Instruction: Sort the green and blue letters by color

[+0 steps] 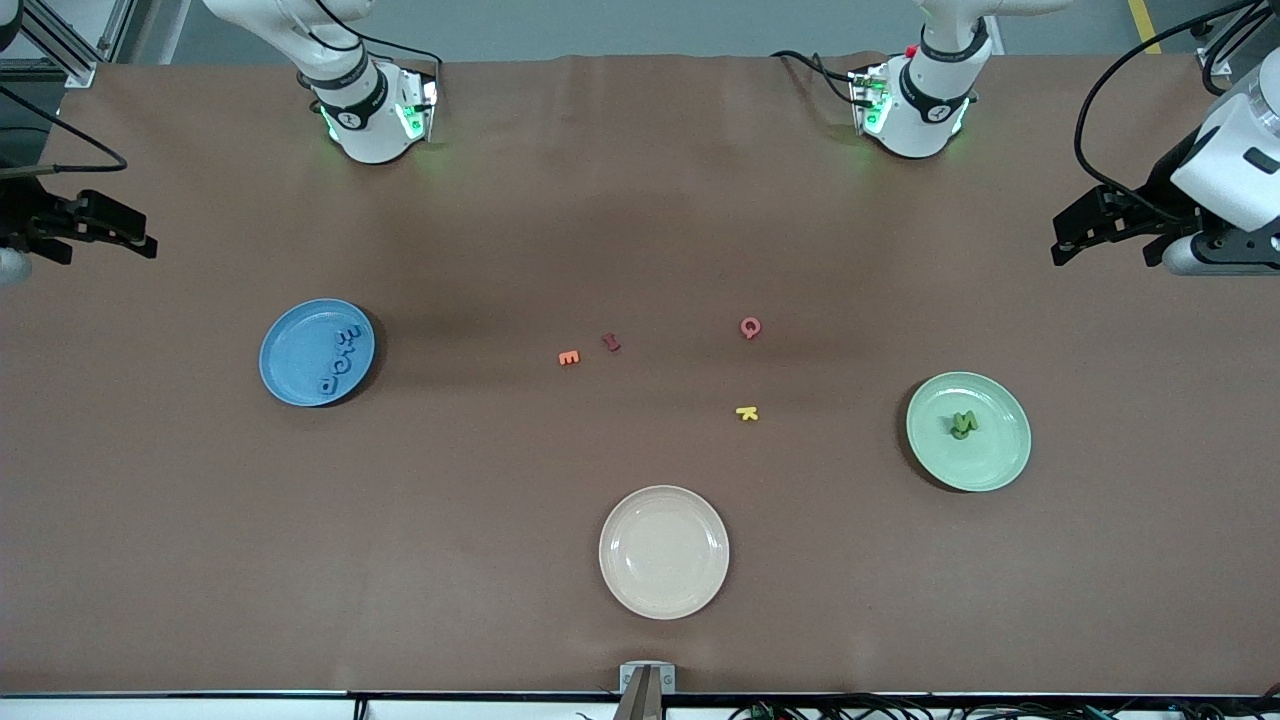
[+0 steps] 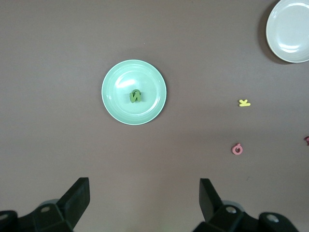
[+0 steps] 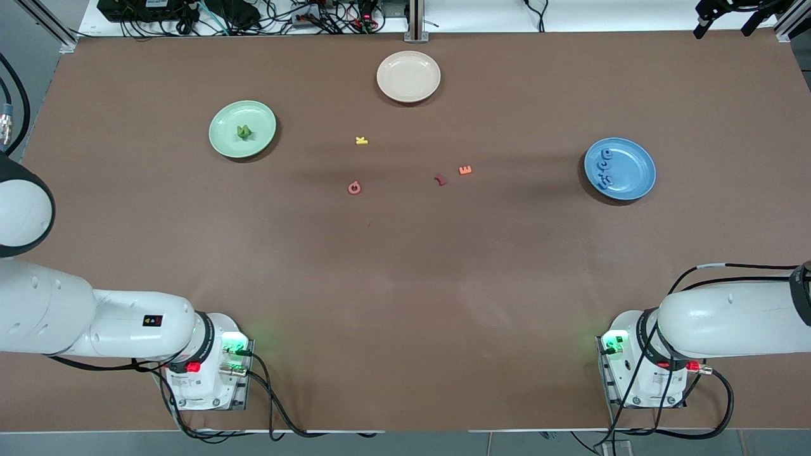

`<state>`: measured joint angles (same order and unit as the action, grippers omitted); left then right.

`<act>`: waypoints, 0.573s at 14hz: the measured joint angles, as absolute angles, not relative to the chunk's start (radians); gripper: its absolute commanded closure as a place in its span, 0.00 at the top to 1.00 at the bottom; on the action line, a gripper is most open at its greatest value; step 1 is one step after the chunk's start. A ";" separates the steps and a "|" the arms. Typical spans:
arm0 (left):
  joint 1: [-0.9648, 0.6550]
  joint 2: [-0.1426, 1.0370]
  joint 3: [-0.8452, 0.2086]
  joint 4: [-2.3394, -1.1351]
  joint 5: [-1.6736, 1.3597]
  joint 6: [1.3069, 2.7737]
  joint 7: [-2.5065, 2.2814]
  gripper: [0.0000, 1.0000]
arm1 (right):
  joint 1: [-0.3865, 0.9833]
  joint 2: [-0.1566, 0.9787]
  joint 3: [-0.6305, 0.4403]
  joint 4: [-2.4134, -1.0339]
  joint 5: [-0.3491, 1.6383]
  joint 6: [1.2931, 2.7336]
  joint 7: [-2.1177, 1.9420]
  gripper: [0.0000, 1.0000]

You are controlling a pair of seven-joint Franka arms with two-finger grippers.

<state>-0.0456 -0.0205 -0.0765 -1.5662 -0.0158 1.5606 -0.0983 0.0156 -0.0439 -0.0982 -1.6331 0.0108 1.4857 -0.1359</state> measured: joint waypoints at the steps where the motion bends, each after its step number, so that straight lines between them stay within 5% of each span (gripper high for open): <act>1: -0.045 -0.020 -0.075 -1.562 -0.016 1.561 -0.098 1.00 | 0.016 -0.049 -0.098 -1.633 0.011 1.482 -0.136 1.00; 8: -0.029 -0.043 -0.066 -1.546 -0.014 1.481 -0.111 1.00 | 0.016 -0.066 -0.099 -1.638 0.012 1.469 -0.136 1.00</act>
